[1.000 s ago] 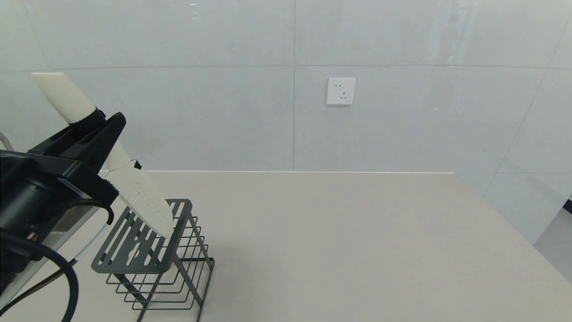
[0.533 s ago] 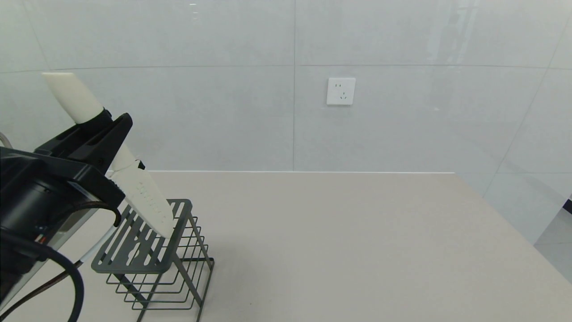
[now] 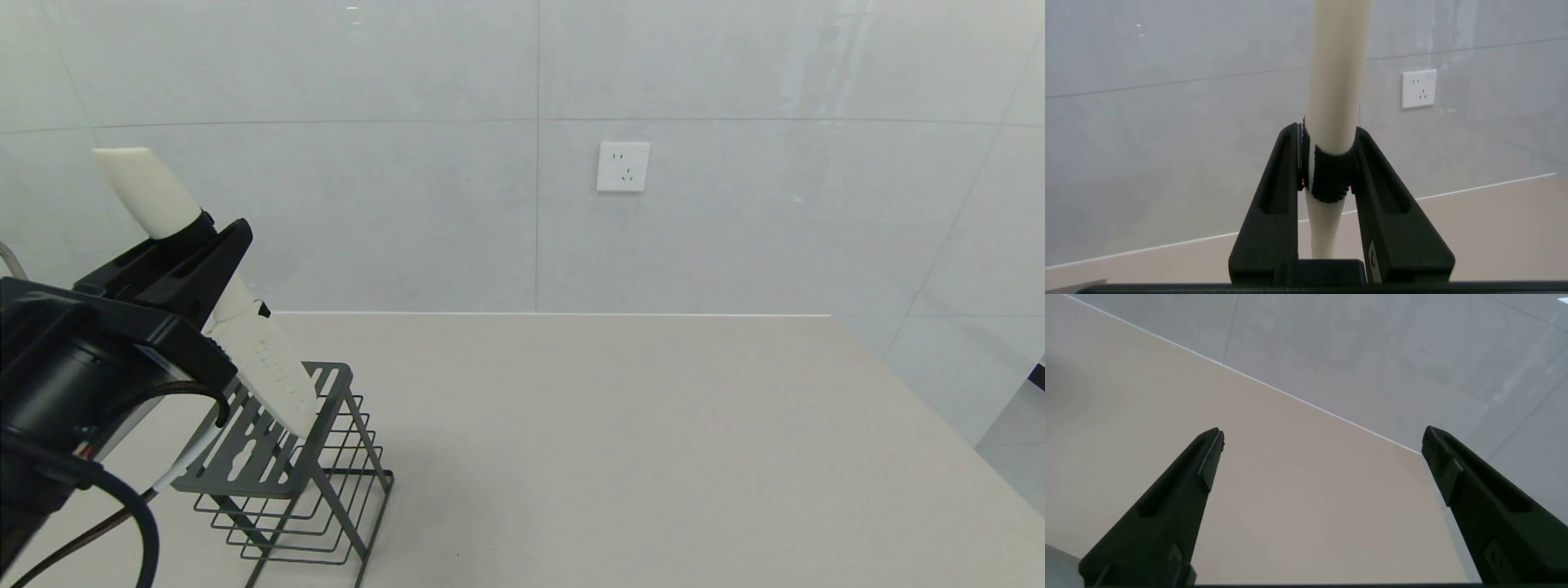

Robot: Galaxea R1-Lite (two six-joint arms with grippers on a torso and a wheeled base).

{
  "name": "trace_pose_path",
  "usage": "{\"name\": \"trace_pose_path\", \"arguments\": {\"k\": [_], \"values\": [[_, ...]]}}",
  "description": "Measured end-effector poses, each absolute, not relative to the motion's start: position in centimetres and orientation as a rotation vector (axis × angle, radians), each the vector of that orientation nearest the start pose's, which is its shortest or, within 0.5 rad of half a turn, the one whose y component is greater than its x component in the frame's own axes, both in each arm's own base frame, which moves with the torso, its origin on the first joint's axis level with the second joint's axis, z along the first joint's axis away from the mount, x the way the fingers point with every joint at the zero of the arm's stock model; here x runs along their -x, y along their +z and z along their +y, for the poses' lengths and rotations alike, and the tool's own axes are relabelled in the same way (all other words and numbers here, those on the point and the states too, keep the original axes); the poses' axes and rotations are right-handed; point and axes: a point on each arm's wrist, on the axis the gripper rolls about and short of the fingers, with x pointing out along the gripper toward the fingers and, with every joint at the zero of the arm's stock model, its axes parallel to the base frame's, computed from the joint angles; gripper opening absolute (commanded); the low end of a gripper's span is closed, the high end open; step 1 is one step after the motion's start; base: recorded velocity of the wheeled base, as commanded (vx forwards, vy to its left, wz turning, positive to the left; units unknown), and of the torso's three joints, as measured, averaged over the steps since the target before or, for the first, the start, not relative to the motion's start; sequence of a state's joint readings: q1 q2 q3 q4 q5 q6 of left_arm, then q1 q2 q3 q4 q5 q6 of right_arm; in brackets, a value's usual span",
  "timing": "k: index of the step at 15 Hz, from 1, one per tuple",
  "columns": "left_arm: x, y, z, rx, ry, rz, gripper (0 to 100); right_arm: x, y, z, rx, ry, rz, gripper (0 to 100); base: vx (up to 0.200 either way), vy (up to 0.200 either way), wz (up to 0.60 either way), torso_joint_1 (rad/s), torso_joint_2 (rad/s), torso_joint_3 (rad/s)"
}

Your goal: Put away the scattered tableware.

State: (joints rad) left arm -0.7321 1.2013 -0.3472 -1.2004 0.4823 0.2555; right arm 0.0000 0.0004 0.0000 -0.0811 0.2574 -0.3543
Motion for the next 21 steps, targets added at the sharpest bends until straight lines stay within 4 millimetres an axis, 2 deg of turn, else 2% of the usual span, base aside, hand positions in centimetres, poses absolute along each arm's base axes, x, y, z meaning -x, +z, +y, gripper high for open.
{"name": "trace_pose_path", "arguments": {"k": [7, 14, 21], "values": [[-12.1, 22.0, -9.3, -0.046, -0.204, -0.276, 0, 2.4, 8.4, 0.6, 0.364, 0.240, -0.125, 100, 0.000, 0.000, 0.00, 0.000, 0.00, 0.000], [-11.8, 19.3, -8.9, -0.015, -0.227, -0.173, 0, 2.4, 8.4, 0.6, 0.364, 0.242, -0.125, 100, 0.000, 0.000, 0.00, 0.000, 0.00, 0.000], [-13.2, 18.0, -10.3, -0.015, -0.238, -0.125, 0, 2.4, 8.4, 0.6, 0.365, 0.242, -0.126, 100, 0.000, 0.000, 0.00, 0.000, 0.00, 0.000]]}}
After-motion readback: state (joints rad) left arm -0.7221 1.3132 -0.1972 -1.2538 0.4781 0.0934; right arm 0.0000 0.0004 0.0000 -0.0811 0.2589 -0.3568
